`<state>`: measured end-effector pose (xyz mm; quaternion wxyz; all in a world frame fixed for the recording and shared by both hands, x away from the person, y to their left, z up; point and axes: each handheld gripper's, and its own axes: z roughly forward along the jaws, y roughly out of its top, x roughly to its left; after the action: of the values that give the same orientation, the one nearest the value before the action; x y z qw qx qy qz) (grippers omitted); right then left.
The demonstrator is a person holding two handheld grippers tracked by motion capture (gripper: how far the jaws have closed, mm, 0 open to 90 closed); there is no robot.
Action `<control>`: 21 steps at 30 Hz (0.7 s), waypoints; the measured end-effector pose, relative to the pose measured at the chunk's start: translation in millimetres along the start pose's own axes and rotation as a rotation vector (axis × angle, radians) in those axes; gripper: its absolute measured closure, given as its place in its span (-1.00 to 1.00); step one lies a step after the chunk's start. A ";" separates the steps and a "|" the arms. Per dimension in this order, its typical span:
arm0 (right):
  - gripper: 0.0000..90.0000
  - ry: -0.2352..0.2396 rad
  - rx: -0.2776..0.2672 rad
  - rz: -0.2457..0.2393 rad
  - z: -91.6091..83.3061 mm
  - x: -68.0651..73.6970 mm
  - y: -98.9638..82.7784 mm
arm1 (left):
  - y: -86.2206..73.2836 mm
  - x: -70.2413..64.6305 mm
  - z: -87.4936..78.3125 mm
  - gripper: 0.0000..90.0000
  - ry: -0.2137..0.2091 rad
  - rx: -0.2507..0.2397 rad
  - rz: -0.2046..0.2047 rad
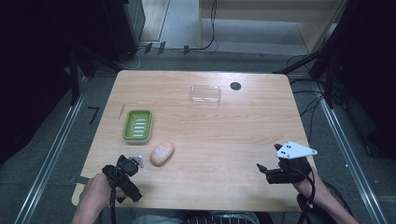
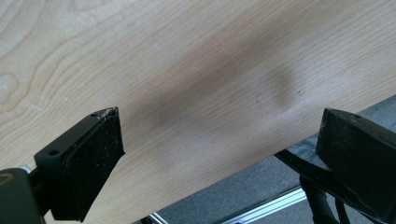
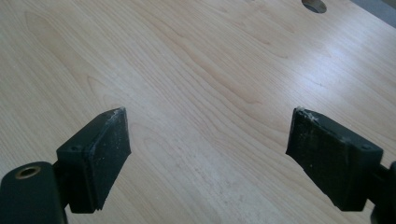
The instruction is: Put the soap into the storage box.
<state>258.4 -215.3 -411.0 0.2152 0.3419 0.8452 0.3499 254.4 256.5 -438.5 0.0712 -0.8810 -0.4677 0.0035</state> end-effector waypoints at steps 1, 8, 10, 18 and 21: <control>-0.70 0.001 0.000 -0.006 0.5 -0.2 0.0 | 0.6 -0.3 -0.5 -0.98 -0.005 -0.003 -0.001; -0.70 0.001 0.000 -0.003 0.6 -0.3 0.0 | 5.0 -3.4 -4.8 -0.99 -0.012 -0.035 0.006; -0.70 0.001 -0.001 -0.006 0.8 -0.3 0.0 | 6.5 -4.0 -6.4 -0.99 -0.009 -0.042 0.008; -0.70 0.003 0.001 -0.005 1.1 -0.3 0.1 | 12.0 -7.1 -8.6 -1.00 -0.006 -0.072 0.003; -0.70 0.002 0.002 -0.006 1.1 -0.2 0.1 | 15.5 -8.5 -10.5 -1.00 -0.008 -0.075 0.007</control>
<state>259.3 -214.9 -411.6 0.2150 0.3392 0.8467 0.3490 263.1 239.7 -430.6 0.0361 -0.8846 -0.4649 -0.0106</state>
